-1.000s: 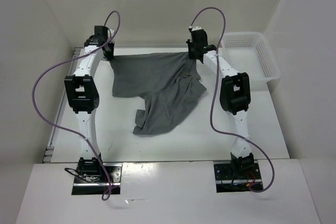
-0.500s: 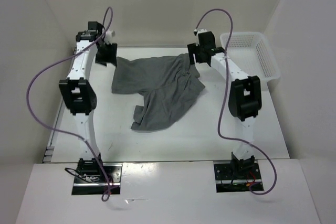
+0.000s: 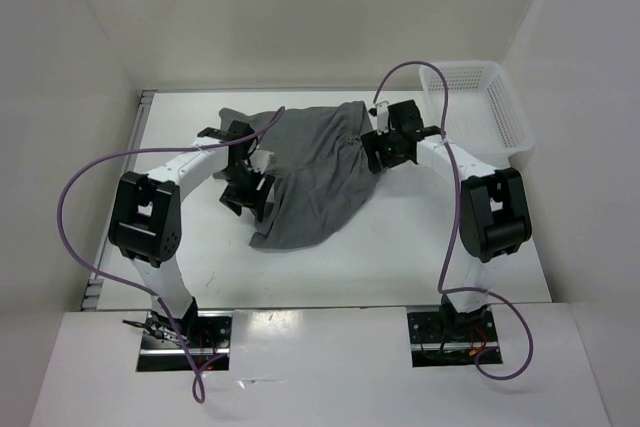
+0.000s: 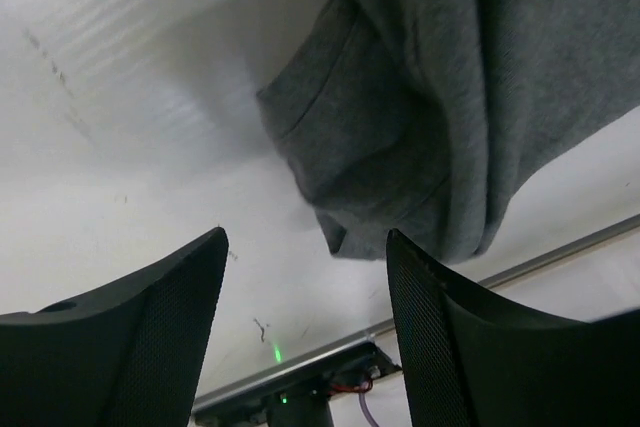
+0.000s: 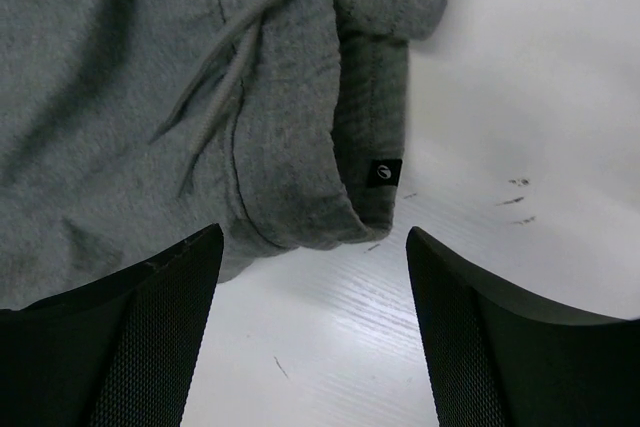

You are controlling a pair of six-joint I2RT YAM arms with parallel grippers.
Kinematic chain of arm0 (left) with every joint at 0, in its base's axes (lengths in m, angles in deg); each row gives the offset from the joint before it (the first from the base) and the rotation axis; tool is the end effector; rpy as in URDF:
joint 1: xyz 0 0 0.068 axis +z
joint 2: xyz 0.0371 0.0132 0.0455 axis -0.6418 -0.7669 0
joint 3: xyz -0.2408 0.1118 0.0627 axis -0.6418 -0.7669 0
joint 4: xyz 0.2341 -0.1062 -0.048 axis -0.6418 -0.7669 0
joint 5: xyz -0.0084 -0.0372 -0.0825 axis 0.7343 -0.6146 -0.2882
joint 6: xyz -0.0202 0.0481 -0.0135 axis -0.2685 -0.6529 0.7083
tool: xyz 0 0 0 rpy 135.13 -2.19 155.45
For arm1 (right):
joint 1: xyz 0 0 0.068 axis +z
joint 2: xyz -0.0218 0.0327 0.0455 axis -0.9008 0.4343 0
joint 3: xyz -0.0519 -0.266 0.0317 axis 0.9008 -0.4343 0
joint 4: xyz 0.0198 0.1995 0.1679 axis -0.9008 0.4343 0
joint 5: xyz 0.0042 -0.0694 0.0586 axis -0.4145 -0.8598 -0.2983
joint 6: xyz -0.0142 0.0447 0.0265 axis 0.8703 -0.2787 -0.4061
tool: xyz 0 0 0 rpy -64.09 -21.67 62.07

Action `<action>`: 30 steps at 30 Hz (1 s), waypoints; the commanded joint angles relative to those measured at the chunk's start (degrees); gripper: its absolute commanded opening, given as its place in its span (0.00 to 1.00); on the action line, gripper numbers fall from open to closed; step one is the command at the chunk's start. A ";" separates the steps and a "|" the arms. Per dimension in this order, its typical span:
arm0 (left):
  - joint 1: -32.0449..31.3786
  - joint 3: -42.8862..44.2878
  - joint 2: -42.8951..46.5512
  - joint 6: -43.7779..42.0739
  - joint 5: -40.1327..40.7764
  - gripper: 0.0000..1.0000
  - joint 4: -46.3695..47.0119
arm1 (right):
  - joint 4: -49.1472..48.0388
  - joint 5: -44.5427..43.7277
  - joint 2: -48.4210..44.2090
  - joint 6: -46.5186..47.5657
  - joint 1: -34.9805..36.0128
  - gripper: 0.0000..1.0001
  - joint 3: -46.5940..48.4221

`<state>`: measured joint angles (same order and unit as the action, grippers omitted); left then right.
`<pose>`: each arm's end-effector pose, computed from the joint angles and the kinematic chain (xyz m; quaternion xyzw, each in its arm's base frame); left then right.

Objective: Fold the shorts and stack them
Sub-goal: Flatten the shorts out

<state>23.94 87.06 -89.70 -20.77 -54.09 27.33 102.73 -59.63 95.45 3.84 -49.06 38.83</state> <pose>0.3263 -0.1010 0.2032 0.1431 0.9820 -0.1111 0.0537 0.3732 0.1047 0.2203 -0.2094 0.9212 0.0614 0.3222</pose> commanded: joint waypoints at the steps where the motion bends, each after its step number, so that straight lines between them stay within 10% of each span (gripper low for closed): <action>1: -2.02 -0.48 -1.41 -0.23 -2.62 0.72 4.95 | -3.47 2.89 0.31 2.27 -0.35 0.79 1.02; 12: -3.96 -3.38 -6.16 -0.23 -7.98 0.71 3.54 | -3.47 5.09 5.67 5.26 -0.35 0.78 1.02; 20: -3.18 -0.24 -7.30 -0.23 -6.32 0.10 2.59 | -3.47 5.19 6.29 4.03 -0.35 0.18 0.41; 24: 4.36 4.33 -5.03 -0.23 2.96 0.06 -0.50 | -2.95 4.56 2.95 6.05 -0.88 0.00 -3.19; 30: 12.91 14.17 -7.37 -0.23 12.75 0.06 -0.50 | -2.33 5.61 -1.97 11.76 -0.88 0.00 -10.48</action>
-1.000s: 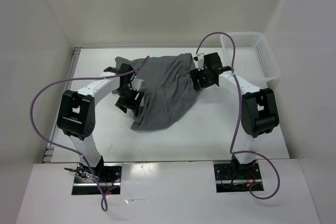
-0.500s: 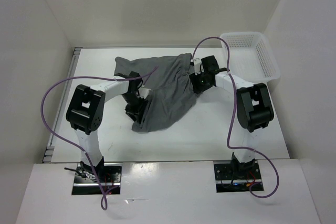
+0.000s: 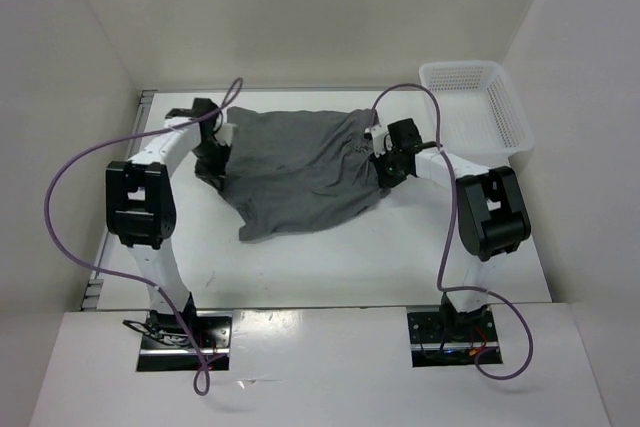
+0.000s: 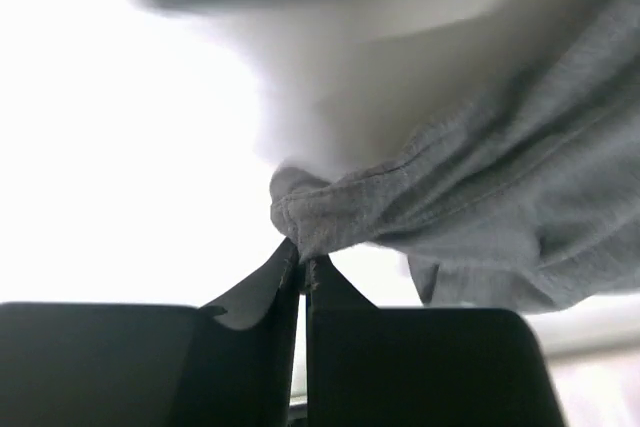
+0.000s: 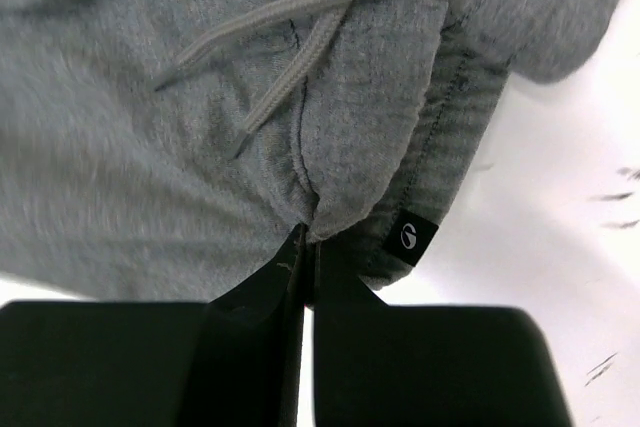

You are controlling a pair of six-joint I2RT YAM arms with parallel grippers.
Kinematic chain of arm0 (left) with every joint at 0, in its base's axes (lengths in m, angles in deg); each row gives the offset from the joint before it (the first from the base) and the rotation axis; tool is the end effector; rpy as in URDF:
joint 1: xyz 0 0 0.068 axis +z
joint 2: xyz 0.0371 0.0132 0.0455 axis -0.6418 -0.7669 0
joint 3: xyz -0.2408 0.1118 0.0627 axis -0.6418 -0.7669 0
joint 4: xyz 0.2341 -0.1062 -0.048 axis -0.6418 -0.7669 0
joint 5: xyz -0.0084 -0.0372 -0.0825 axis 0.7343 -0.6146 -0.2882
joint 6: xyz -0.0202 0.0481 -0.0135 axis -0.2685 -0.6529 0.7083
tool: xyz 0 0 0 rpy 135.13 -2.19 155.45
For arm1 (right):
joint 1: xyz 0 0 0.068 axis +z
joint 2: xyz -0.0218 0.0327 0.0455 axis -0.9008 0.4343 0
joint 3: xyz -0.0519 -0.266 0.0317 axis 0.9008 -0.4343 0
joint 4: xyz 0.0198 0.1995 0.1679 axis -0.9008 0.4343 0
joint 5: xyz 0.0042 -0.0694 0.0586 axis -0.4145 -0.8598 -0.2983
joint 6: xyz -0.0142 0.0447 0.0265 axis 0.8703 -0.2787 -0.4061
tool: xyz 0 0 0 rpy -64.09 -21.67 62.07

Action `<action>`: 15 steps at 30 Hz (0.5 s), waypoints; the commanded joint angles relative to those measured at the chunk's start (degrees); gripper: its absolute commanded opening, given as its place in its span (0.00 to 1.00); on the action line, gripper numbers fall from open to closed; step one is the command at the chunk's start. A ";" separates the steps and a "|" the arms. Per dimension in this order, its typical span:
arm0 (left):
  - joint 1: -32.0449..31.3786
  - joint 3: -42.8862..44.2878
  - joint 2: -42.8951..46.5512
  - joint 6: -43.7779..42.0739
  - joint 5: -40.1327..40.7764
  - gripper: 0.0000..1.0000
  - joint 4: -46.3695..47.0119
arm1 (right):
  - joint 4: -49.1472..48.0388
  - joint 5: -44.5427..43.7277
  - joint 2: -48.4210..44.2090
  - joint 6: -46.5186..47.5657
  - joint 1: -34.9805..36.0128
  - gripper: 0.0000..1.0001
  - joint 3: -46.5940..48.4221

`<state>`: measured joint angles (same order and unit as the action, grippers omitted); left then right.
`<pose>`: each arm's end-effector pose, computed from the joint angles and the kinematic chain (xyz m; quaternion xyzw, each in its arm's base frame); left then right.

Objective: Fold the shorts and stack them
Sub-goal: Flatten the shorts out

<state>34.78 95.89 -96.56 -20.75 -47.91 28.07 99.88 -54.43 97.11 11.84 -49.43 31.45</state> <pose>0.3770 -0.0374 0.2027 0.0471 0.9934 -0.0530 0.0903 0.3579 0.1014 0.1747 -0.2835 0.9152 0.0828 0.2743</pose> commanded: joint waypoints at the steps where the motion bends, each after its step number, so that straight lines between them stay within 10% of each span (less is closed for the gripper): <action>1: 2.85 6.84 -1.49 -0.25 7.10 0.06 -1.24 | 0.51 0.42 -3.64 3.77 -0.50 0.00 -3.72; 7: 3.56 15.54 -7.64 -0.25 11.84 0.17 4.10 | 1.04 1.47 -6.35 5.09 -0.50 0.00 -5.75; 12: 5.06 23.64 -8.36 -0.25 7.29 0.70 4.39 | 1.04 2.00 -6.36 5.61 -0.50 0.00 -5.75; 15: 3.57 18.74 -2.23 -0.25 5.79 0.71 1.59 | 0.52 1.47 -6.36 5.61 0.02 0.00 -5.75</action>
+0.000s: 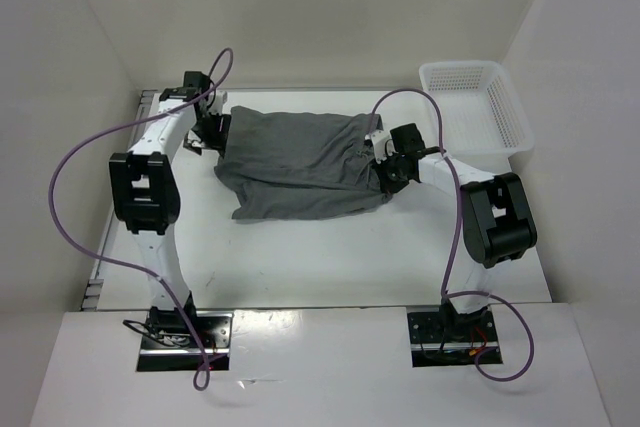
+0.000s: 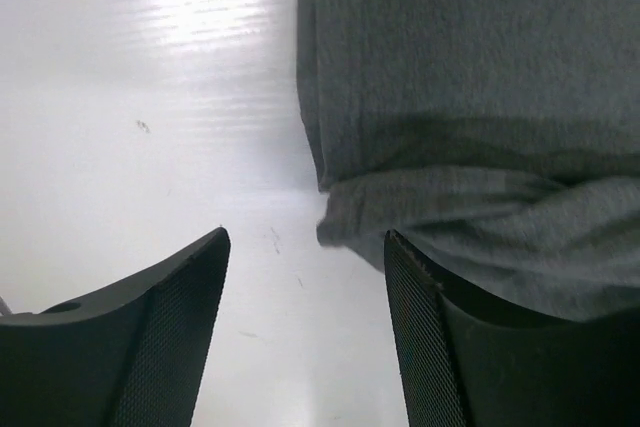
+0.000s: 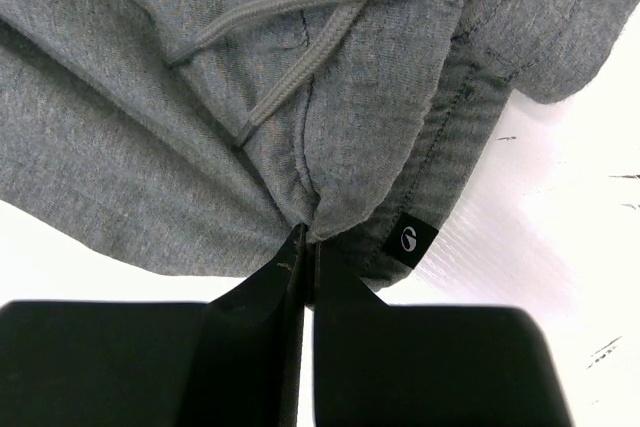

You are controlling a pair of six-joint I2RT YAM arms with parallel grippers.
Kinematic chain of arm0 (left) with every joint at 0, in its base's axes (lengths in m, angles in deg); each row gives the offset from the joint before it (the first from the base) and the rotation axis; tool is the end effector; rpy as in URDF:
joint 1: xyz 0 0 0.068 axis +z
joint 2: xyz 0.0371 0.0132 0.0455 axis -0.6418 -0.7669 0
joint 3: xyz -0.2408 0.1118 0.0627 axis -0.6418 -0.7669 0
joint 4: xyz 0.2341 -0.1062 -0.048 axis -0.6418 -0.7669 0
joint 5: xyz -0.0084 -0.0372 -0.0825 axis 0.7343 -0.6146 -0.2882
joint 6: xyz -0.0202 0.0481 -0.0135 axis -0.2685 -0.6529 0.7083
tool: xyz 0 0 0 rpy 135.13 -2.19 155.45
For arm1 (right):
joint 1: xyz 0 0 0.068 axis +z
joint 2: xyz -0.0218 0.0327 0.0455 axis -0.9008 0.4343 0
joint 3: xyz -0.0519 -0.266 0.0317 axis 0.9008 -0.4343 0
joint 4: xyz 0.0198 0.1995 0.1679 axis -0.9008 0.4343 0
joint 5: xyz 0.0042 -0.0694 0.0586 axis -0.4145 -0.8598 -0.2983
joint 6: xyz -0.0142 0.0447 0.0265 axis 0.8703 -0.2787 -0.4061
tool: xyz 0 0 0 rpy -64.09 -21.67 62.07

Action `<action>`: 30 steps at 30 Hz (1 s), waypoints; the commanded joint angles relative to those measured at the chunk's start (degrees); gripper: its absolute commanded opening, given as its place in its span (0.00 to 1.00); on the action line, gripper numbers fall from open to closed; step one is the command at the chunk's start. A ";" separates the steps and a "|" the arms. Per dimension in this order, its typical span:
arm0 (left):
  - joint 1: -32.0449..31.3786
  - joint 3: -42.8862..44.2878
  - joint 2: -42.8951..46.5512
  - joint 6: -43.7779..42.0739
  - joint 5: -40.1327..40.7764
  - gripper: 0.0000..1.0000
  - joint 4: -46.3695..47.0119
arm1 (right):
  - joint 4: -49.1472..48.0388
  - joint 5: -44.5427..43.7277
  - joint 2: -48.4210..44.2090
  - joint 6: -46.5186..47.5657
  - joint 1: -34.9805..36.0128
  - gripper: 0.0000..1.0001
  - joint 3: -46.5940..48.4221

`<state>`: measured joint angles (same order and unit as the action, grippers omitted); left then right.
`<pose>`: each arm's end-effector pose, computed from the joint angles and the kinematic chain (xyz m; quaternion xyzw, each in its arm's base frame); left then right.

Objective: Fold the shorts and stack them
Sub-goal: Flatten the shorts out

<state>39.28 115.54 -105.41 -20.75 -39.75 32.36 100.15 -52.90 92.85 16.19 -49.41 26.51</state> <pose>0.4483 -0.0035 0.2417 -0.0015 0.9746 0.0200 0.2228 0.3363 0.0967 0.1752 -0.3211 0.9038 0.0858 0.2696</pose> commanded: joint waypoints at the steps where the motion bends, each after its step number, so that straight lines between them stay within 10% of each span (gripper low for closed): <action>1: -0.94 -2.84 8.57 -0.25 -3.24 0.70 -3.84 | 0.25 -0.06 -2.10 1.26 0.00 0.00 -0.20; 7: -5.42 -23.32 14.30 -0.25 -15.63 0.69 -12.21 | -0.27 -0.06 -2.10 1.79 0.00 0.00 -0.19; 17: -5.42 -27.21 7.90 -0.25 -17.22 0.66 -2.37 | -0.27 -0.58 -2.62 1.79 0.00 0.00 -0.19; 20: -5.42 -27.21 6.40 -0.25 -19.06 0.49 -1.22 | -0.27 -0.59 -3.24 1.79 0.00 0.00 -0.19; 24: -5.42 -27.21 6.39 -0.25 -22.93 0.02 -0.43 | 1.12 -0.59 -3.86 3.19 0.00 0.00 -0.19; 30: -2.52 -27.21 19.62 -0.25 -13.12 0.00 -8.57 | 9.10 0.64 -10.17 8.20 0.53 0.00 0.34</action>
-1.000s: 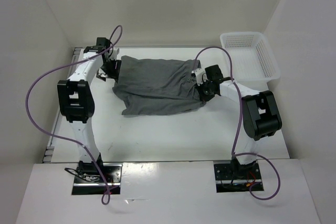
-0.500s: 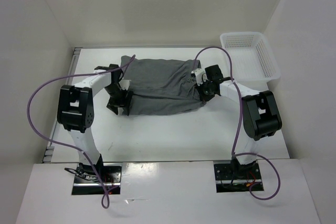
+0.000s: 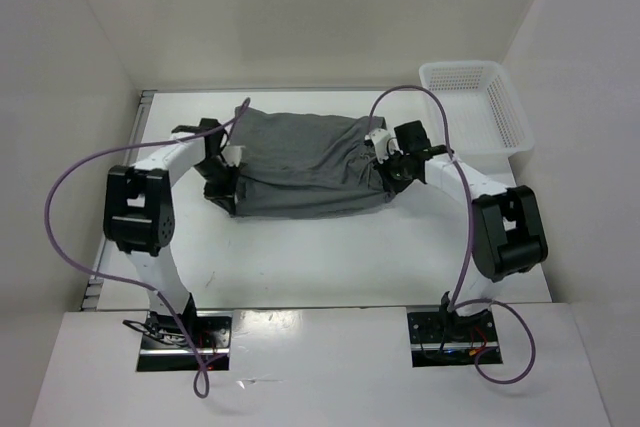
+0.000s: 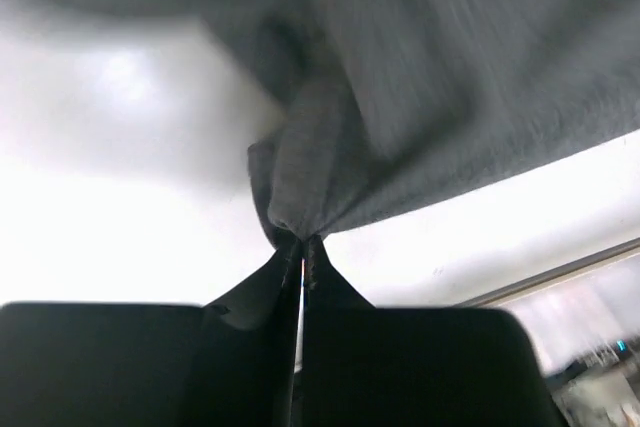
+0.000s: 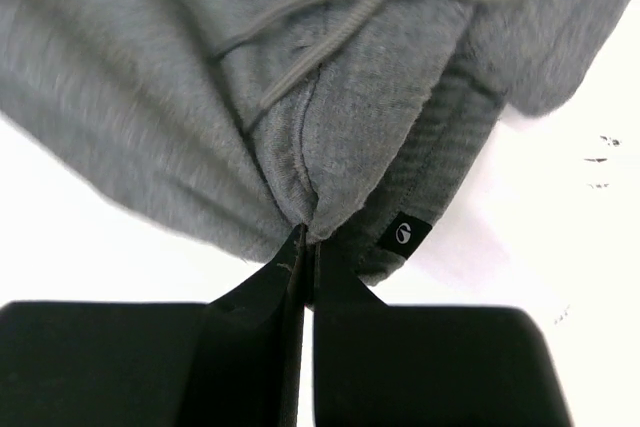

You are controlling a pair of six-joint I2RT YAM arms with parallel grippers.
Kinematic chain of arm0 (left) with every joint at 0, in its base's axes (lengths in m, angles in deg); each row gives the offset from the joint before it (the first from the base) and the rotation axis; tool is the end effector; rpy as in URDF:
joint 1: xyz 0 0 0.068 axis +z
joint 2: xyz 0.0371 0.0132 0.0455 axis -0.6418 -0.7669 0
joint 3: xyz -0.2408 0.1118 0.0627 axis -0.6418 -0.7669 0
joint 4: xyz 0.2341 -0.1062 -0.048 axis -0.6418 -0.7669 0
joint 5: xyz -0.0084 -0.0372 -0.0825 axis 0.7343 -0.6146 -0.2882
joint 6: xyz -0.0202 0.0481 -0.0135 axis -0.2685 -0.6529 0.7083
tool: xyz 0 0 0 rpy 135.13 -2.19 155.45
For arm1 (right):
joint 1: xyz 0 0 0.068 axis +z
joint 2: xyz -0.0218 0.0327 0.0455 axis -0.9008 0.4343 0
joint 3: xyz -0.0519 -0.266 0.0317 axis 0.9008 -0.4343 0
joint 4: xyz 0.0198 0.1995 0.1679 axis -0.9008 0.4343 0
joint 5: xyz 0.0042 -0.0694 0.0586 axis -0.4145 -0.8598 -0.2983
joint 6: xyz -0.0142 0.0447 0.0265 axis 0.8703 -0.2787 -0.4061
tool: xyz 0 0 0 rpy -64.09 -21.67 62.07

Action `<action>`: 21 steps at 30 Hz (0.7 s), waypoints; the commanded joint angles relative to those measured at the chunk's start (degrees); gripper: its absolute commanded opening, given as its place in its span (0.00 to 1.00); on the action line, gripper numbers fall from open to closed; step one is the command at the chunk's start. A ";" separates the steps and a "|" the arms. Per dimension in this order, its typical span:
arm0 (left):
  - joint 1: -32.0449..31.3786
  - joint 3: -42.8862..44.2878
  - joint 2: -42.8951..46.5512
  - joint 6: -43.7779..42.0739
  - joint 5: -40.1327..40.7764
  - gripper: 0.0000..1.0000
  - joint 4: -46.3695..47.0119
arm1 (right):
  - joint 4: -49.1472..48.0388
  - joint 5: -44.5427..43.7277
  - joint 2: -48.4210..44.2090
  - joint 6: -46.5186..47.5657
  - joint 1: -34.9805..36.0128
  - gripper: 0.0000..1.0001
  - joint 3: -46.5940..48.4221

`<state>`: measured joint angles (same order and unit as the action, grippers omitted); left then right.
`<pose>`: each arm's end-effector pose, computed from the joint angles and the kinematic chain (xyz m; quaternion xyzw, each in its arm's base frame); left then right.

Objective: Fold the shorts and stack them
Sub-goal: Flatten the shorts out

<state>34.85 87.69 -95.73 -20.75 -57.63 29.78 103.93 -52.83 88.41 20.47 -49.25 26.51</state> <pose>0.3537 -0.0408 0.1724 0.0476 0.9890 -0.1351 0.0369 0.3247 0.0947 0.1966 -0.3561 0.8889 0.0760 0.2780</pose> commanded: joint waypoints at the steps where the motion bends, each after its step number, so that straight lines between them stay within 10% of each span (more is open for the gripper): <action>1: 2.53 0.64 11.98 -0.25 9.57 0.00 -7.59 | 6.83 1.28 -6.79 4.97 0.38 0.00 0.34; 11: -2.64 -10.93 24.47 -0.25 17.69 0.00 -22.02 | 20.54 -0.74 -19.90 15.17 13.65 0.02 -10.91; 17: -4.06 -15.10 25.53 -0.25 19.02 0.31 -20.71 | 22.57 -4.69 -21.83 18.69 13.65 0.56 -13.46; 21: -4.06 -14.30 25.53 -0.25 19.02 0.36 -20.08 | 21.78 -4.69 -22.36 15.97 13.65 0.71 -7.77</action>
<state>30.78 71.67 -71.36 -20.79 -40.12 10.39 125.02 -56.07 68.61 36.67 -35.40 13.63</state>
